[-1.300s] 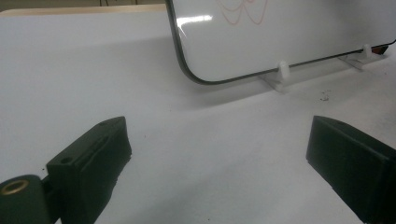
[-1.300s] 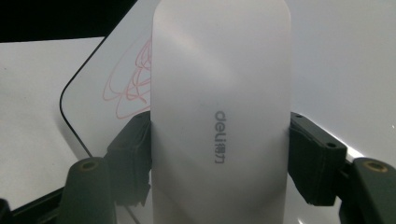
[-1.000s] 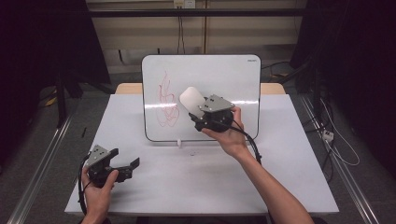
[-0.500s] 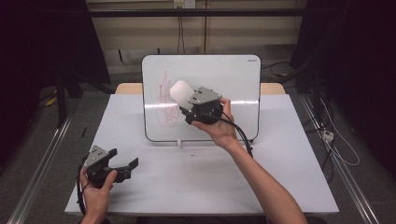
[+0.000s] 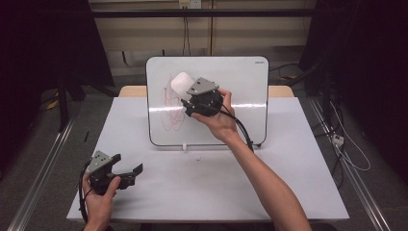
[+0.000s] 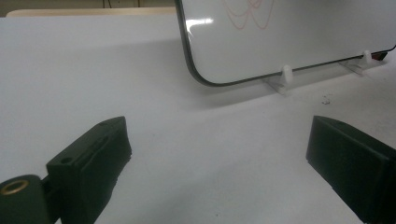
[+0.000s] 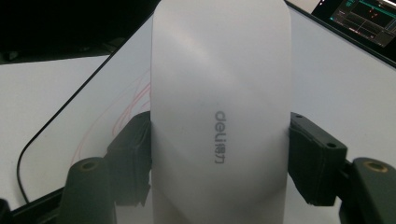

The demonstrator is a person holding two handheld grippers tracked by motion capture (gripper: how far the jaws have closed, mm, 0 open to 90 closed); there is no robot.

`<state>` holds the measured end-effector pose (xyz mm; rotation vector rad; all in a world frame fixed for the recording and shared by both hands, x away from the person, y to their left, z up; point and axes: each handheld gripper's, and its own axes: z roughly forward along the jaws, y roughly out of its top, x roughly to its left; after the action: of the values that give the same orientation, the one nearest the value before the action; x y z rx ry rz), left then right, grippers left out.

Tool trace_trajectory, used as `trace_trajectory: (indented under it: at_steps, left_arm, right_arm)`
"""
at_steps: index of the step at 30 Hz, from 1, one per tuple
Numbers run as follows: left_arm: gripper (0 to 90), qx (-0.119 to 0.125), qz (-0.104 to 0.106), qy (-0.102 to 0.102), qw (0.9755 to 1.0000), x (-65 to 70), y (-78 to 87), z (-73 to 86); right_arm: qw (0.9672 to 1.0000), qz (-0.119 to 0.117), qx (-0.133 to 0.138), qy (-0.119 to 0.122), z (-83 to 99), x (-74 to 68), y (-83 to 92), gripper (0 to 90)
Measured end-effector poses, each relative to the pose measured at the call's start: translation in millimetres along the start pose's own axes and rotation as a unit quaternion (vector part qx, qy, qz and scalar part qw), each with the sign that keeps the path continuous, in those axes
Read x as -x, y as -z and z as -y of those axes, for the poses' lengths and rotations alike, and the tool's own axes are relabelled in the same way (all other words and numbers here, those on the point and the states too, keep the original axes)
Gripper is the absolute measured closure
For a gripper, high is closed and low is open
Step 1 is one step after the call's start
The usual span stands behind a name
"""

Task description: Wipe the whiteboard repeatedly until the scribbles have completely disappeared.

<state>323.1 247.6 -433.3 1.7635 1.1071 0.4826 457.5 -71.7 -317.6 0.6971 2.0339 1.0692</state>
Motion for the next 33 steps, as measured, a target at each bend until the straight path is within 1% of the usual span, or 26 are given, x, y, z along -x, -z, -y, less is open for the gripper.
trace_trajectory:
  at_steps: [7, 10, 13, 17, 20, 21, 22, 23, 24, 27, 29, 32, 33]
  left_arm:
    - [6.0, 0.002, 0.001, -0.001, 1.0000, 0.3, 0.8, -0.2]
    - [6.0, 0.003, 0.002, -0.001, 1.0000, -0.2, 0.4, -0.1]
    - [6.0, 0.002, 0.003, -0.001, 1.0000, -0.3, 0.3, 0.0]
    - [6.0, 0.002, 0.002, -0.001, 1.0000, -0.3, 0.7, 0.0]
    - [6.0, 0.002, 0.003, -0.002, 1.0000, 0.5, 0.5, 0.0]
    - [6.0, 0.003, 0.004, -0.002, 1.0000, 0.9, 1.2, -0.2]
    - [6.0, 0.005, 0.004, -0.002, 1.0000, 1.2, 1.6, -0.5]
    - [6.0, 0.006, 0.003, -0.004, 1.0000, 1.2, 2.0, -0.6]
    - [6.0, 0.007, 0.003, -0.003, 1.0000, 1.0, 2.1, -0.6]
    - [6.0, 0.004, 0.003, -0.001, 1.0000, 0.0, 2.1, -0.1]
    - [6.0, 0.004, 0.002, 0.000, 1.0000, -0.6, 1.8, 0.3]
    - [6.0, 0.003, 0.002, 0.000, 1.0000, -0.7, 1.7, 0.1]
    - [6.0, 0.002, 0.002, -0.002, 1.0000, -0.4, 1.4, 0.1]
  right_arm:
    - [0.9999, 0.010, -0.006, 0.002, -7.2, 3.8, -10.3, 31.6]
    - [0.9999, 0.011, -0.008, 0.006, -11.0, 5.5, -14.4, 31.6]
    - [0.9999, 0.013, -0.007, 0.003, -14.2, 6.9, -18.9, 31.6]
    - [0.9998, 0.017, -0.011, 0.004, -16.4, 5.4, -24.1, 31.6]
    - [0.9997, 0.019, -0.012, 0.011, -19.0, 3.2, -27.9, 31.6]
    - [0.9997, 0.017, -0.013, 0.013, -20.3, 3.0, -29.0, 31.6]
    - [0.9996, 0.020, -0.013, 0.016, -21.7, 2.8, -30.0, 31.6]
    - [0.9995, 0.022, -0.013, 0.017, -22.9, 3.2, -31.1, 31.6]
    - [0.9996, 0.024, -0.012, 0.013, -24.1, 3.7, -32.6, 31.6]
    - [0.9989, 0.033, -0.022, 0.026, -25.4, 4.9, -37.1, 31.6]
    - [0.9986, 0.039, -0.026, 0.023, -25.6, 5.5, -40.4, 31.6]
    - [0.9985, 0.037, -0.027, 0.031, -28.2, 4.8, -43.1, 31.6]
    - [0.9985, 0.040, -0.025, 0.029, -29.4, 3.9, -43.6, 31.6]
